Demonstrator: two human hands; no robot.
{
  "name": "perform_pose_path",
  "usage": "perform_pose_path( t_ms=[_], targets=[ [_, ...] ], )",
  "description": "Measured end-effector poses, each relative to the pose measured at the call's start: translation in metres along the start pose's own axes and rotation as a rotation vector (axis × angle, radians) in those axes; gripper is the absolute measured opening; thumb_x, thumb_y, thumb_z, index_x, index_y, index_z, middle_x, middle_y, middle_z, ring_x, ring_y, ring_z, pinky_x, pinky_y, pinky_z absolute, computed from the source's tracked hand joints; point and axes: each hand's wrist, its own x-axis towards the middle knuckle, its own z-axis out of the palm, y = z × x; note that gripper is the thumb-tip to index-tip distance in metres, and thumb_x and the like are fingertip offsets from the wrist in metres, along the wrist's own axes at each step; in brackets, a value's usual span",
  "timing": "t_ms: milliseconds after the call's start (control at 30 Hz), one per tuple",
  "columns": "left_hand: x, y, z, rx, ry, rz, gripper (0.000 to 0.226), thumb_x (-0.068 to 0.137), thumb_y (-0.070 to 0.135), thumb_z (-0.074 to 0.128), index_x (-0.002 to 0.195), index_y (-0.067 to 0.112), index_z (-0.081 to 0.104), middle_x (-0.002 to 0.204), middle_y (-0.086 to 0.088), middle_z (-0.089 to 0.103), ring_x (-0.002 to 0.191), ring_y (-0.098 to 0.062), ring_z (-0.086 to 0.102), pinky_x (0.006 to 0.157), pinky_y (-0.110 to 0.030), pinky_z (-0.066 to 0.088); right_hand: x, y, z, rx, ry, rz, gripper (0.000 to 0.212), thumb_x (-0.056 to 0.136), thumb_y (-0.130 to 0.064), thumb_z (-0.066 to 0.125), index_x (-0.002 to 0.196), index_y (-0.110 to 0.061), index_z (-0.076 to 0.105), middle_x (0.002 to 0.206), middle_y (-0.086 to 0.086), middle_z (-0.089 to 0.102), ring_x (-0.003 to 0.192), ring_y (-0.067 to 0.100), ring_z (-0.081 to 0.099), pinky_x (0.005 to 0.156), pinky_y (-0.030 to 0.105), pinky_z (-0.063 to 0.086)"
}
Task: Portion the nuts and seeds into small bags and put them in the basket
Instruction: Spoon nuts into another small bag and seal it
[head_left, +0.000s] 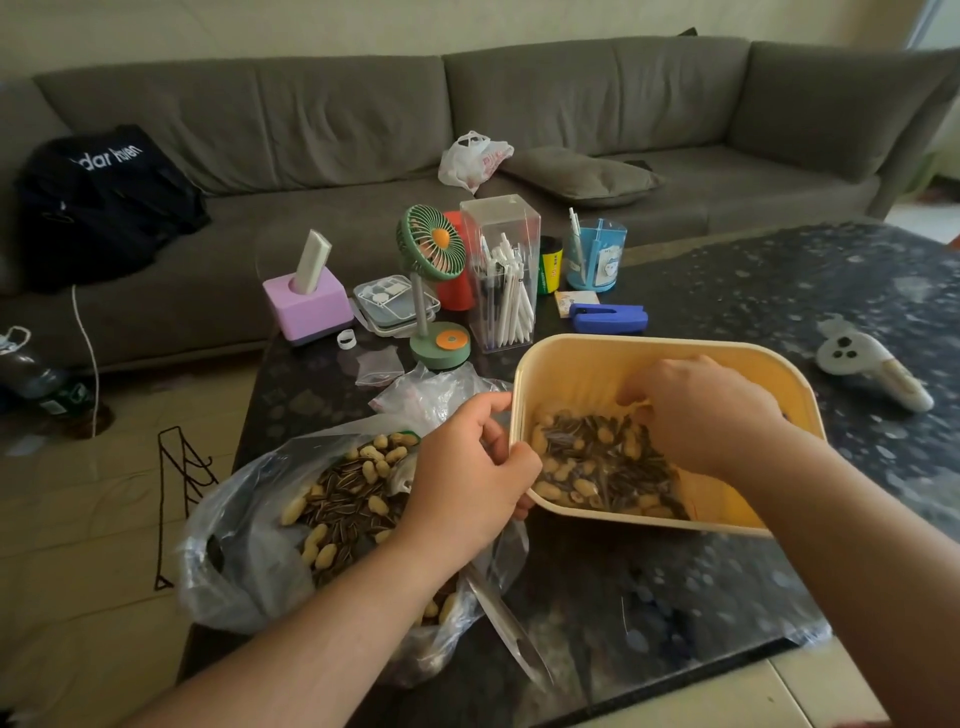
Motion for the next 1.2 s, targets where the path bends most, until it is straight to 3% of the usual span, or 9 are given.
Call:
perform_pose_path(
  t_ms=[200,367,533,733,900,967,1067,1133,1200],
  targets=[
    [-0.001,-0.002,0.0,-0.016,0.003,0.026,0.044,0.097,0.005,0.069,0.121,0.041,0.06,0.075,-0.003,0.06,0.056,-0.016,0.07,0.052,-0.025,0.059,0.004,-0.01,0.015,-0.017,-0.303,-0.111,0.055,0.106,-0.022,0.054,0.155,-0.042,0.042,0.14,-0.003,0.051,0.11,0.017,0.054,0.099,0.032,0.049],
    [0.0,-0.006,0.0,0.002,0.003,0.03,0.043,0.097,0.007,0.07,0.128,0.036,0.062,0.071,0.004,0.059,0.057,-0.014,0.07,0.053,-0.026,0.06,0.009,-0.012,0.013,-0.042,-0.294,-0.123,0.05,0.104,-0.027,0.058,0.151,-0.04,0.048,0.139,-0.003,0.054,0.119,0.019,0.057,0.104,0.035,0.049],
    [-0.002,-0.003,0.0,0.011,0.007,0.025,0.043,0.098,0.007,0.069,0.128,0.037,0.061,0.075,-0.002,0.06,0.057,-0.014,0.071,0.053,-0.025,0.06,0.01,-0.01,0.011,0.016,-0.192,-0.115,0.035,0.105,-0.025,0.057,0.137,-0.036,0.064,0.13,-0.005,0.062,0.107,0.015,0.06,0.094,0.03,0.052],
    [0.002,-0.001,0.001,0.016,0.016,0.001,0.044,0.103,0.015,0.065,0.144,0.029,0.061,0.084,-0.007,0.066,0.062,-0.015,0.073,0.054,-0.019,0.056,0.011,-0.014,0.014,0.012,-0.333,-0.102,0.036,0.105,-0.022,0.054,0.139,-0.028,0.064,0.133,0.0,0.06,0.114,0.02,0.06,0.098,0.031,0.05],
    [0.014,-0.008,0.004,-0.028,-0.026,-0.023,0.041,0.107,0.034,0.062,0.148,0.03,0.06,0.084,0.003,0.072,0.075,-0.012,0.076,0.075,-0.041,0.067,0.014,-0.013,0.007,0.022,-0.376,-0.111,0.038,0.106,-0.034,0.054,0.143,-0.03,0.061,0.137,-0.003,0.063,0.119,0.019,0.059,0.105,0.036,0.048],
    [0.018,-0.008,0.004,-0.069,-0.048,-0.056,0.042,0.108,0.034,0.06,0.149,0.026,0.06,0.083,0.004,0.073,0.075,-0.012,0.076,0.073,-0.038,0.067,0.013,-0.016,-0.001,0.053,-0.3,-0.125,0.036,0.107,-0.036,0.053,0.142,-0.033,0.06,0.136,-0.006,0.064,0.115,0.017,0.06,0.102,0.035,0.049],
    [0.029,-0.008,-0.008,-0.07,-0.076,-0.066,0.041,0.109,0.038,0.058,0.148,0.026,0.061,0.088,0.002,0.076,0.079,-0.015,0.076,0.078,-0.041,0.066,0.003,-0.036,-0.018,0.188,0.016,-0.165,0.032,0.107,-0.033,0.054,0.138,-0.036,0.062,0.127,-0.011,0.067,0.1,0.008,0.06,0.086,0.025,0.051],
    [0.046,-0.01,-0.032,0.01,-0.007,-0.037,0.036,0.107,0.041,0.059,0.142,0.033,0.064,0.091,0.01,0.076,0.085,-0.013,0.075,0.085,-0.047,0.065,-0.013,-0.062,-0.025,0.325,0.261,-0.291,0.028,0.105,-0.029,0.056,0.131,-0.037,0.065,0.111,-0.019,0.062,0.088,-0.001,0.056,0.073,0.012,0.045],
    [0.068,-0.01,-0.064,0.064,0.14,-0.037,0.023,0.106,0.031,0.062,0.127,0.038,0.068,0.089,0.011,0.074,0.089,-0.013,0.073,0.09,-0.048,0.063,-0.033,-0.095,-0.022,0.45,0.35,-0.476,0.026,0.102,-0.025,0.057,0.123,-0.034,0.069,0.104,-0.021,0.057,0.085,-0.004,0.056,0.069,0.01,0.043]
  ],
)
